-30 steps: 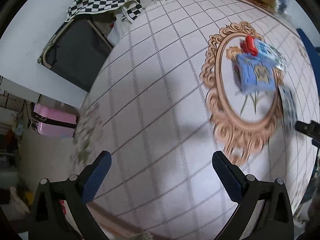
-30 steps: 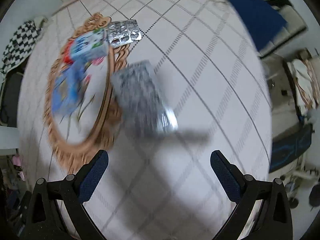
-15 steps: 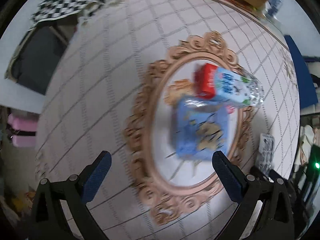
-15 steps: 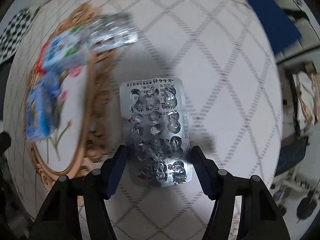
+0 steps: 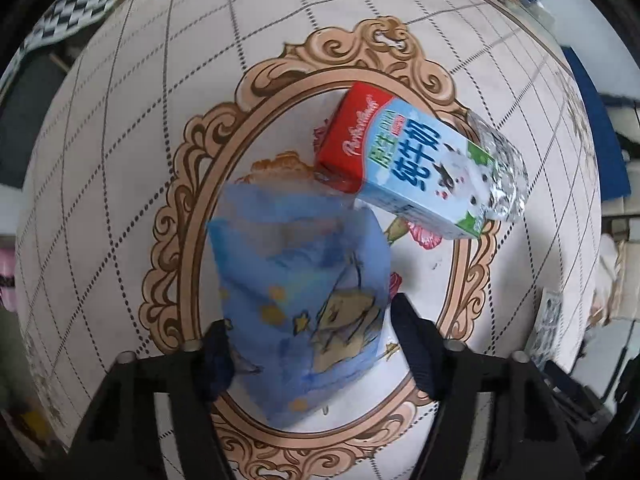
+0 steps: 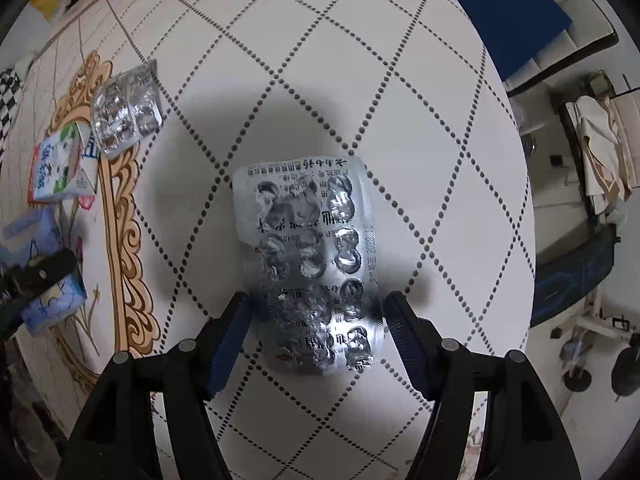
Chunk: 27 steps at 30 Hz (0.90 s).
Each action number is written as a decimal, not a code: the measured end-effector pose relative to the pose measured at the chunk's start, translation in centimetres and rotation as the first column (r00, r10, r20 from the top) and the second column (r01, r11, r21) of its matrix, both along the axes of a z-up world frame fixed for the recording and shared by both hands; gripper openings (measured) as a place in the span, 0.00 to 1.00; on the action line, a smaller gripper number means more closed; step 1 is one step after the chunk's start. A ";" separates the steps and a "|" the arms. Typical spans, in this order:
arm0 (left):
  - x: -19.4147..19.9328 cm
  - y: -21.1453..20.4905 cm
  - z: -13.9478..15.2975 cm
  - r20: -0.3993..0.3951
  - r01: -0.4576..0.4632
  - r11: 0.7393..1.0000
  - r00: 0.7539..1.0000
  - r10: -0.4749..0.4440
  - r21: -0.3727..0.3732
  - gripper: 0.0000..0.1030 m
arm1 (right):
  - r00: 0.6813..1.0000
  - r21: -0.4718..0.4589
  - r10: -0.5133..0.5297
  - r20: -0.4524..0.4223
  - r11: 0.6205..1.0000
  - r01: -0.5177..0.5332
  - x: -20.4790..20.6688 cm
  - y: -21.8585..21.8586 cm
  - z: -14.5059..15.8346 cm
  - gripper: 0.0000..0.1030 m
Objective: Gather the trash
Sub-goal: 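Grasp the blue cartoon snack bag with the left tool while the right grasps a blister pack, then carry the blue bag and blister pack over the bin and release them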
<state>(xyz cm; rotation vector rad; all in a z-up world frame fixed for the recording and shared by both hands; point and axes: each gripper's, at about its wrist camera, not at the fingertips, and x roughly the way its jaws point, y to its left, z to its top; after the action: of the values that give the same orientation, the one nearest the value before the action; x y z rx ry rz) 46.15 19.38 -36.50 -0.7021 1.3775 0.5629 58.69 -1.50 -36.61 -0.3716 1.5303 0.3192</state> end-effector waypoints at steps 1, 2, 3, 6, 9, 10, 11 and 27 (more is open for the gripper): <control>-0.1 -0.3 0.2 0.001 0.013 1.000 1.000 -0.013 0.013 0.40 | 1.000 0.000 -0.003 0.003 1.000 0.003 0.5 0.0 -0.2 0.69; -0.3 -0.7 0.4 0.010 0.025 1.000 1.000 -0.025 0.014 0.37 | 1.000 0.003 -0.007 0.002 1.000 0.007 0.8 -0.1 -0.3 0.69; -0.4 -0.9 0.6 0.012 0.032 0.999 0.999 -0.032 0.016 0.36 | 1.000 0.003 -0.001 0.004 1.000 0.001 1.0 -0.3 -0.1 0.68; -1.4 -2.0 1.8 0.022 0.053 0.997 0.998 -0.054 0.050 0.36 | 0.999 0.007 0.028 0.024 1.000 -0.028 -0.8 -0.2 0.8 0.65; -2.5 -3.5 3.1 0.031 0.071 0.993 0.997 -0.074 0.089 0.35 | 0.999 0.022 0.037 0.024 0.999 -0.038 -1.9 -0.5 1.2 0.64; -2.9 -3.8 3.5 0.034 0.074 0.992 0.996 -0.077 0.102 0.35 | 0.999 0.027 0.043 0.032 0.999 -0.043 -2.5 -0.6 1.4 0.64; -3.7 -4.3 4.1 0.039 0.080 0.990 0.996 -0.085 0.118 0.35 | 0.998 0.036 0.052 0.042 0.998 -0.053 -3.0 -0.6 1.8 0.64; -15.0 -7.2 11.2 0.120 0.126 0.964 0.980 -0.157 0.233 0.35 | 0.975 0.199 0.150 0.164 0.963 -0.181 -16.8 -4.0 10.6 0.64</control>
<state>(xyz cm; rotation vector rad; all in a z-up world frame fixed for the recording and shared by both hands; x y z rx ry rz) 31.16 12.20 -25.27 -0.4466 1.2026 0.5355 41.87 -5.53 -26.01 -0.3468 1.3077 0.5703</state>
